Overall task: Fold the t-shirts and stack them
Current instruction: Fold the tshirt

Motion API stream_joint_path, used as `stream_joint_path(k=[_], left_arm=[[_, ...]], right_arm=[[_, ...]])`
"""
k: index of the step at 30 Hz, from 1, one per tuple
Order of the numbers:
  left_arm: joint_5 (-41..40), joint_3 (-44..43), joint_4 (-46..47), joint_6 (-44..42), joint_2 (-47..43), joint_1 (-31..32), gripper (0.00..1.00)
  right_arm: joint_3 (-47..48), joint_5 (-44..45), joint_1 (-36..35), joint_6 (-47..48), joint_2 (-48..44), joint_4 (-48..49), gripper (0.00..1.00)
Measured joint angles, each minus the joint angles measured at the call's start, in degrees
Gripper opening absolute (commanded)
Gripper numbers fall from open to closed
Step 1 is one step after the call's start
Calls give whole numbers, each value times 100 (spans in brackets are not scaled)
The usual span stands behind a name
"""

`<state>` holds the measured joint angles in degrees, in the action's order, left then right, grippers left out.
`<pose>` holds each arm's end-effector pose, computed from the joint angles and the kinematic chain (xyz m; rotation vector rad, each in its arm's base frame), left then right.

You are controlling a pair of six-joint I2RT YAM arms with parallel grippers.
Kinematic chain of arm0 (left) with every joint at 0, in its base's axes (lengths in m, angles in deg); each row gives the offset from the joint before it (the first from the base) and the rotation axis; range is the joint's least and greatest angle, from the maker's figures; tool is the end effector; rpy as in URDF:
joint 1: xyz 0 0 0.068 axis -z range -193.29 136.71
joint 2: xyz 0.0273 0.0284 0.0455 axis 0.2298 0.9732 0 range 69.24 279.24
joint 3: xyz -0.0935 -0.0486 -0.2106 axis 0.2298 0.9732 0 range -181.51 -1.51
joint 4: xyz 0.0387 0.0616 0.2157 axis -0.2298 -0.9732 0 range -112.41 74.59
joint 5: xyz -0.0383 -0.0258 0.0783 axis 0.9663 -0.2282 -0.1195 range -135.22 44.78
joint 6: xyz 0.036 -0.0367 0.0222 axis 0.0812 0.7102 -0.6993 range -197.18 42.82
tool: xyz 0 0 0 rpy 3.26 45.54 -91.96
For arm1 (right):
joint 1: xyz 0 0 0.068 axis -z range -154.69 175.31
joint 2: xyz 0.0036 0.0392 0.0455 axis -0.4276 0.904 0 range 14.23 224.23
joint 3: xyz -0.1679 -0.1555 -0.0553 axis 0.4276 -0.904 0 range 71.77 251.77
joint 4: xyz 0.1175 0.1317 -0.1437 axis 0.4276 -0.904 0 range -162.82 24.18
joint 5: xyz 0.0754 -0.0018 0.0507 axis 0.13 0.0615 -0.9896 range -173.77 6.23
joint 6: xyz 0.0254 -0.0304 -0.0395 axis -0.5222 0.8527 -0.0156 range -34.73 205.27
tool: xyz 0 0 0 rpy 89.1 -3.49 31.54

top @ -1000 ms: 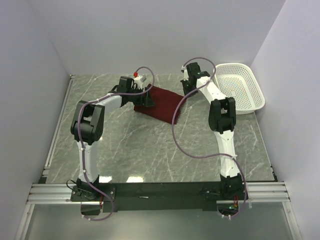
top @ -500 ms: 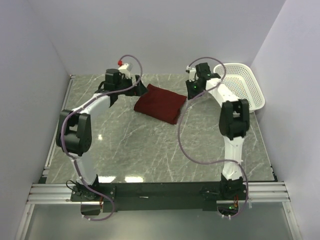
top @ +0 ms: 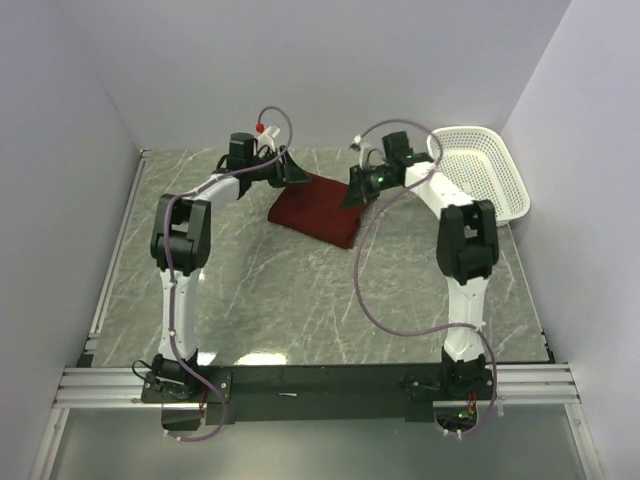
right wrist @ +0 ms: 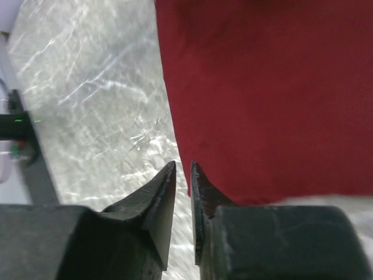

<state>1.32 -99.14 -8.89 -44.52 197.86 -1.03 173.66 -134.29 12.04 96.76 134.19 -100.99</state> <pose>0.4453 -0.1254 0.1918 0.1923 2.0851 -1.2982 0.3905 0.1228 0.2220 -0.8463 2.1717 1.0985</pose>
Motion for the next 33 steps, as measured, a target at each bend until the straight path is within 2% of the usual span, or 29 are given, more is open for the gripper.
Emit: stream_joint_path(k=[7, 14, 21, 33], left_arm=[[170, -605, 146, 791, 1008, 83, 43], [-15, -940, 664, 1639, 1502, 39, 43], [-356, -1104, 800, 2236, 1856, -33, 43], [-684, -1401, 868, 2581, 1943, -105, 44]], right_arm=[[24, -168, -332, -855, 1045, -57, 20], [22, -293, -361, -1292, 1150, -2, 18], [-111, -286, -310, -1572, 1340, 96, 17], [-522, -699, 11, -1519, 1421, -37, 17]])
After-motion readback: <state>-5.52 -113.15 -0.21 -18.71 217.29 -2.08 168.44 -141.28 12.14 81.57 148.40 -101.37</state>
